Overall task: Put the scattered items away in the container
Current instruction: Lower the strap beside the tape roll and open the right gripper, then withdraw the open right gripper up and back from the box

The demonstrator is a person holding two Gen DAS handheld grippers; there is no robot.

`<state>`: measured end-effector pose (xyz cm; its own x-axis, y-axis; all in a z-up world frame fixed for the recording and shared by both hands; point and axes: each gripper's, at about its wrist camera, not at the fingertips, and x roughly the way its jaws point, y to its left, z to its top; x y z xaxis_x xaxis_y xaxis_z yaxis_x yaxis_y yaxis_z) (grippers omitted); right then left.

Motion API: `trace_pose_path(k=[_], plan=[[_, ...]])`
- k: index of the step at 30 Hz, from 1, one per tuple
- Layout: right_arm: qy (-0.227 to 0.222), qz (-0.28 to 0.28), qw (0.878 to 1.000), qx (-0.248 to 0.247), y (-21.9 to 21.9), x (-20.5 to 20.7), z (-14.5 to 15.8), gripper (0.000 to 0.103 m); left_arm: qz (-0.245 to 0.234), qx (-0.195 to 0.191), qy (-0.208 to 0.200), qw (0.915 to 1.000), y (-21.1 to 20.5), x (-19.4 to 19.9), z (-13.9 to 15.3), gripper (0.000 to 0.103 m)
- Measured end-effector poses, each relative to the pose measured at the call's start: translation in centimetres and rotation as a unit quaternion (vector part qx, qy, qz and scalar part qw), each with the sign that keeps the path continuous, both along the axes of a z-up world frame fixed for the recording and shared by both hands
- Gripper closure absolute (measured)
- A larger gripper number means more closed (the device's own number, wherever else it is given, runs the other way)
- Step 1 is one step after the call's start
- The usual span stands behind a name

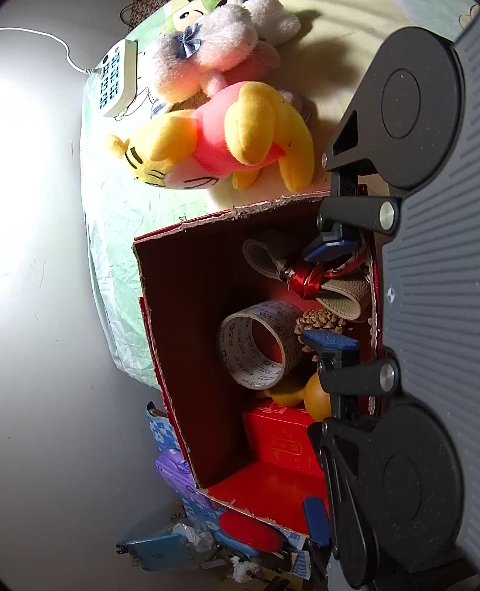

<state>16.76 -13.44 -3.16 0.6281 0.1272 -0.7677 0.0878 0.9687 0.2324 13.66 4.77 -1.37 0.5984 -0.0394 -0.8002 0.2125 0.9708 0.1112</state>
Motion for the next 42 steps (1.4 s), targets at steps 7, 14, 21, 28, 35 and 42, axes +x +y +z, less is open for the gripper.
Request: trace_pose_path(k=[7,14,21,28,35,42], plan=[[-0.009,0.006,1.000,0.002,-0.1,0.5,-0.1,0.058,0.010,0.002,-0.018,0.9998,0.1,0.1,0.1,0.014],[-0.012,0.020,1.000,-0.003,0.1,1.1,-0.1,0.057,0.010,-0.007,-0.026,0.9996,-0.5,0.6,0.6,0.014],[-0.025,0.027,0.999,-0.022,0.9,0.9,-0.3,0.051,0.014,-0.004,-0.015,0.9998,-0.4,1.6,-0.5,0.014],[-0.027,0.016,0.999,-0.032,1.2,1.6,-0.3,0.047,0.011,-0.011,-0.008,0.9998,0.0,2.2,-1.3,0.014],[-0.020,0.024,0.998,-0.055,1.6,2.1,-0.5,0.041,0.015,-0.011,-0.006,0.9998,0.3,2.5,-1.6,0.013],[-0.020,0.033,0.998,-0.056,2.0,2.1,-0.6,0.033,0.028,-0.012,0.003,0.9995,1.0,2.6,-1.7,0.013]])
